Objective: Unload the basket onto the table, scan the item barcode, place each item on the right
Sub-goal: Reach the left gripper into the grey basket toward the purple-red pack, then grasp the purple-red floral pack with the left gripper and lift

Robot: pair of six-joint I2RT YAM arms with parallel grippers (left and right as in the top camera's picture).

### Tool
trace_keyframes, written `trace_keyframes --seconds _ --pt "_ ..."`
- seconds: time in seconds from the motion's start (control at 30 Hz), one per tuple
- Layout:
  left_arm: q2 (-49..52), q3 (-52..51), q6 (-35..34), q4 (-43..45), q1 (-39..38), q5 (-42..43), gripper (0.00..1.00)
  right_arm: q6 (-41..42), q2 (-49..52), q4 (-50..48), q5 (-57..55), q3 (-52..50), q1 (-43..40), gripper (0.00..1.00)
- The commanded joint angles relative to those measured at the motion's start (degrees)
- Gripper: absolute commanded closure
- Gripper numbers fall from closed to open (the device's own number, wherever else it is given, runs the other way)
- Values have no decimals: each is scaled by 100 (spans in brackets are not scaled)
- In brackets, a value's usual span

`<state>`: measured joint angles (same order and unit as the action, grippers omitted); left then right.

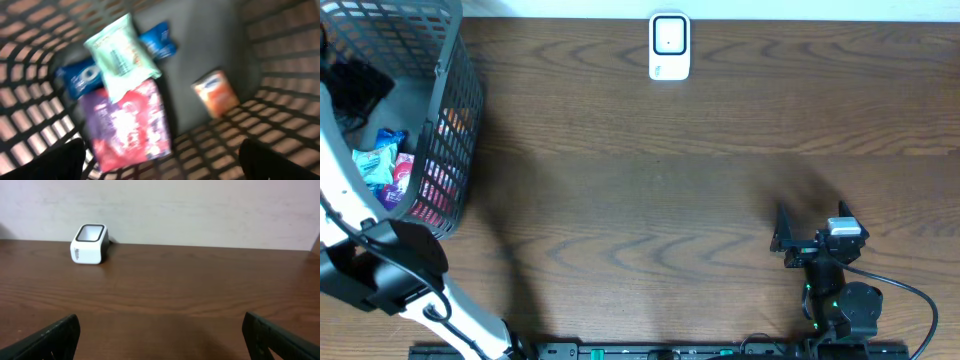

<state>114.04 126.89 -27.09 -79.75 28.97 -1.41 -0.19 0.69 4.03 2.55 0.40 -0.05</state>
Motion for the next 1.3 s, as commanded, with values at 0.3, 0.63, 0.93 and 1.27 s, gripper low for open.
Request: trace_keyframes --seconds 0.3,0.63,0.93,1.27 --pt "715 -920 -800 -120 -219 -533 2 98 -31 24 -31 -9 -39 1" --pt "748 -1513 -1403 162 -232 -1025 2 98 -31 24 -31 -9 -39 1" --pt "748 -2378 -1523 627 -234 -1016 2 98 -31 24 -31 -9 -39 1" --pt "748 -2754 -1521 994 -232 -933 1 98 -31 24 -31 -9 -39 1"
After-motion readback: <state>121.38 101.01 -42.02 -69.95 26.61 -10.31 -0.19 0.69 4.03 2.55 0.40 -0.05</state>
